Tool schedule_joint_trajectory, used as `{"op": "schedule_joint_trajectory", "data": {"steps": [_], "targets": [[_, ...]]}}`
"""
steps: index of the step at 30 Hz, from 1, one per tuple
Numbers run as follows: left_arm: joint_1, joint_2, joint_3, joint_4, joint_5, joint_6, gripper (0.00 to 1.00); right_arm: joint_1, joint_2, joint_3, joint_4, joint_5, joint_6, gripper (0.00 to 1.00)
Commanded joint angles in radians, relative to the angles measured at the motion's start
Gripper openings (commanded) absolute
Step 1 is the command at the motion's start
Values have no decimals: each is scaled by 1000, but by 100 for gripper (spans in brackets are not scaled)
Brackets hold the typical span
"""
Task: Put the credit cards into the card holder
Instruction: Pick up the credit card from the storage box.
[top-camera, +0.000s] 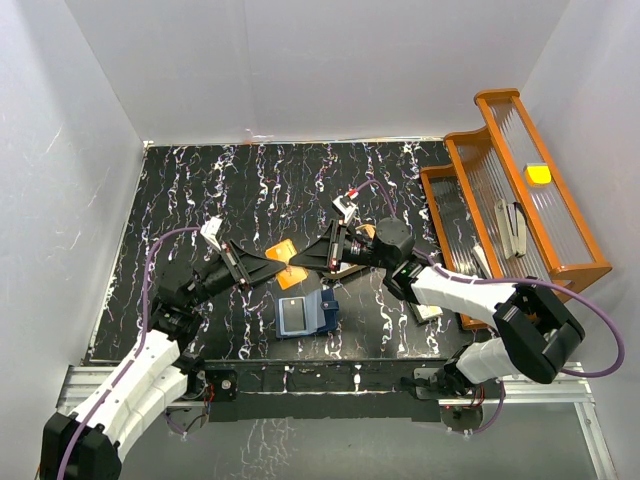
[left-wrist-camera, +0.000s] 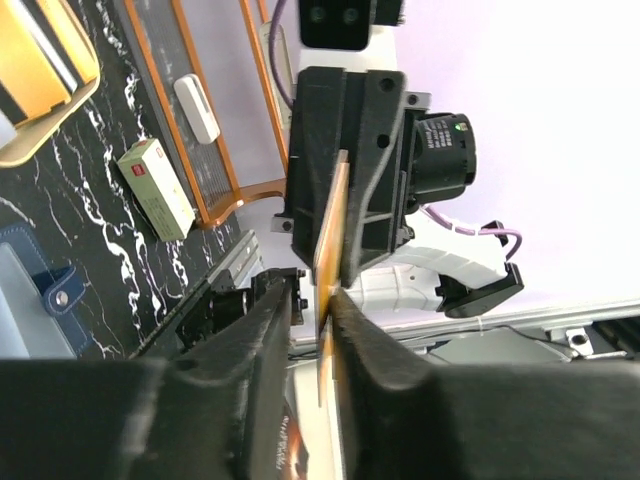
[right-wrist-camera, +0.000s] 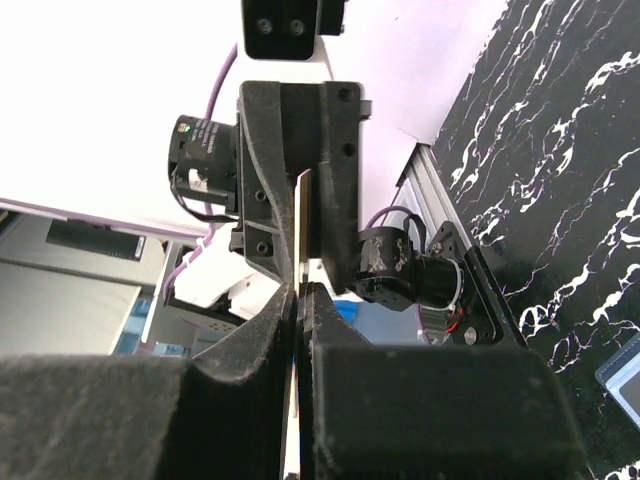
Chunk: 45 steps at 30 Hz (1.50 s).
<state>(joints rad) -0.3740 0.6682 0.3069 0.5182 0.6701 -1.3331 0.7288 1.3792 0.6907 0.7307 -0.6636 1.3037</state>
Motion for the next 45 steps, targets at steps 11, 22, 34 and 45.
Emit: {"op": "schedule_joint_trajectory", "data": {"steps": [11,22,34,45], "targets": [[-2,86,-7,68,129,51,0,-53,-47,30,-7,-115,-56,5],[-2,101,82,-152,154,227,3,-71,-112,-29,-21,-154,-62,16],[-3,114,89,-170,164,233,16,-79,-159,-56,12,-178,-58,0],[-2,102,34,-34,170,136,0,-91,-177,-51,-168,-65,-169,0]]}}
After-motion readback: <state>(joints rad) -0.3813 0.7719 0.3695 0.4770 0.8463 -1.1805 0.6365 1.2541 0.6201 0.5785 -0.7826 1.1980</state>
